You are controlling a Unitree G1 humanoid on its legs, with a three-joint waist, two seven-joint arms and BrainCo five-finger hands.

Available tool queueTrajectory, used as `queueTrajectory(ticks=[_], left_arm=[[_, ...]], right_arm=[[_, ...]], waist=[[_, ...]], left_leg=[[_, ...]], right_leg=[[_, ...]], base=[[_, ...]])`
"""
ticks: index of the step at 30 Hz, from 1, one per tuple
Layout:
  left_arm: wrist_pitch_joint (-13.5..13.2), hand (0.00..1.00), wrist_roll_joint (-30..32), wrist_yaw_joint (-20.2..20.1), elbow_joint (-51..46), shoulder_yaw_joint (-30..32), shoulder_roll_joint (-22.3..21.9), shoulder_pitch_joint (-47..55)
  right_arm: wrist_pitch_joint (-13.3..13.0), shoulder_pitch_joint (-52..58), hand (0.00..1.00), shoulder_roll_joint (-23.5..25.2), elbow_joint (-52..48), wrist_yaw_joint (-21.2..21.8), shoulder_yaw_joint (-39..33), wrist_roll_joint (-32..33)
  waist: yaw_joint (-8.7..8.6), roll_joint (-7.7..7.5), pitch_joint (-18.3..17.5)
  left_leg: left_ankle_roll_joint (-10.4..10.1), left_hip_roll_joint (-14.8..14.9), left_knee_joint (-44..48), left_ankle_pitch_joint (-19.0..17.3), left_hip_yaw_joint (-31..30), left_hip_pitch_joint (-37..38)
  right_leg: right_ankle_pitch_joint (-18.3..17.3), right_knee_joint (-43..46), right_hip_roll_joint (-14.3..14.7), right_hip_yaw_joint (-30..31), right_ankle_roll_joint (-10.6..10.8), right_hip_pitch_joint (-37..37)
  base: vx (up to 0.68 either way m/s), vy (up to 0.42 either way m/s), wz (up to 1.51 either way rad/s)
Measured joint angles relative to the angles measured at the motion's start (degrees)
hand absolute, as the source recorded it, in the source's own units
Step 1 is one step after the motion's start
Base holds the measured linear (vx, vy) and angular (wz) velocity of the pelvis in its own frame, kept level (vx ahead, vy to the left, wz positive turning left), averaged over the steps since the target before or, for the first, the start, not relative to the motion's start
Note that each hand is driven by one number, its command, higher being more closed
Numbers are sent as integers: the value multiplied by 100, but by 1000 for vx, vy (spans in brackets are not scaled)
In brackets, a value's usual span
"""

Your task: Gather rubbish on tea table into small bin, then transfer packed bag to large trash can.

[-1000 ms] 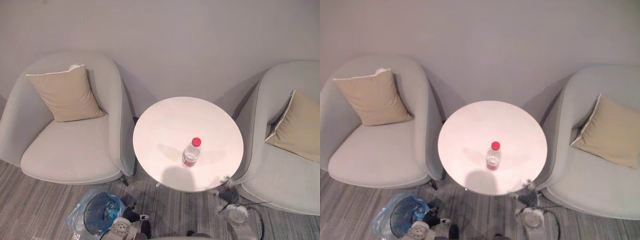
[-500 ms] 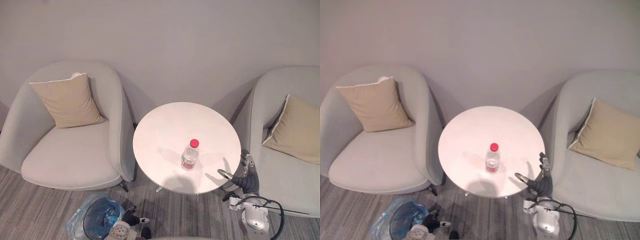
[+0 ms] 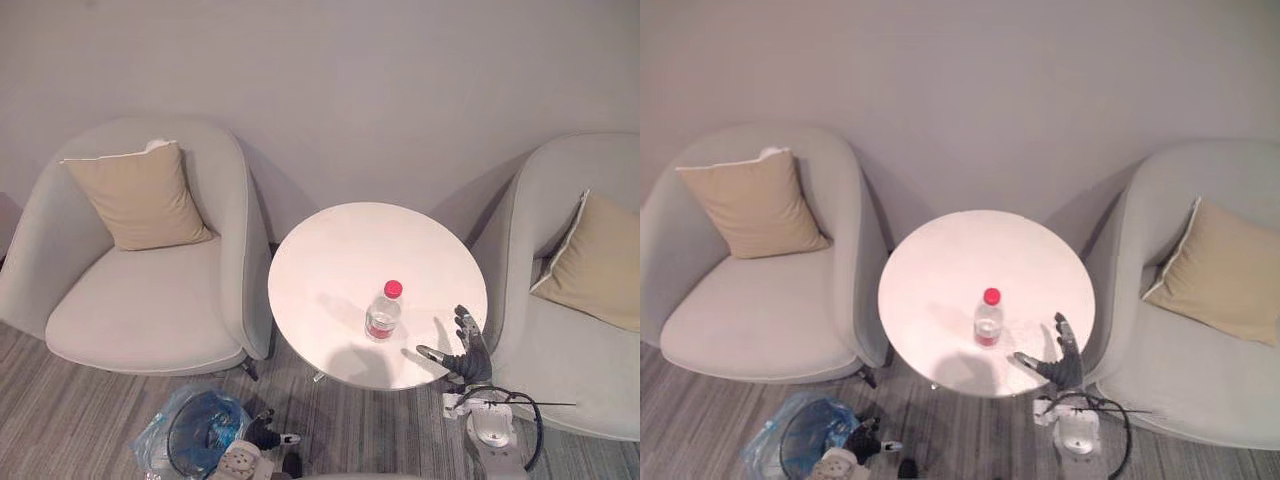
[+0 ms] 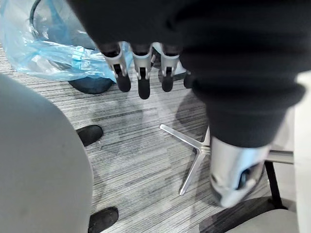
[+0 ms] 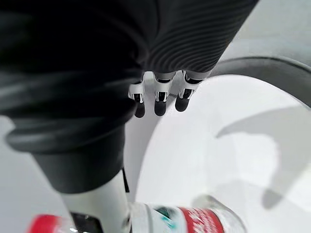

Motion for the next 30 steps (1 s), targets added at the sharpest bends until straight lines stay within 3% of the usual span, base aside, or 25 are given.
queueTrajectory(ticks=[13, 22, 23, 30], left_arm=[[-108, 0, -164, 10, -311, 281, 25, -13], [-147, 0, -328, 17, -464, 324, 13, -82], [-163, 0, -328, 20, -464, 324, 6, -85], [-200, 0, -340, 20, -473, 331, 6, -102]], right_arm=[[61, -1016, 0, -318, 705, -181, 196, 37], [63, -1687, 0, -334, 1139, -258, 384, 266], [64, -1755, 100, -332, 1188, -258, 451, 273], [77, -2041, 100, -337, 1341, -253, 623, 319]], waist=[[75, 78, 488], [290, 131, 710], [308, 144, 723], [329, 160, 757]], left_leg=[[-1, -69, 195, 2, -464, -430], [0, -132, 320, 2, -682, -639], [0, -139, 325, 2, -723, -640], [3, -187, 378, 8, -888, -738]], right_leg=[[-21, 20, -18, -441, 8, -93], [-88, 152, -60, -636, 18, -162], [-88, 167, -60, -652, 18, -162], [-120, 178, -81, -801, 41, -163]], base=[[-9, -20, 19], [-17, -9, 15], [-41, -5, 13], [-28, -4, 13]])
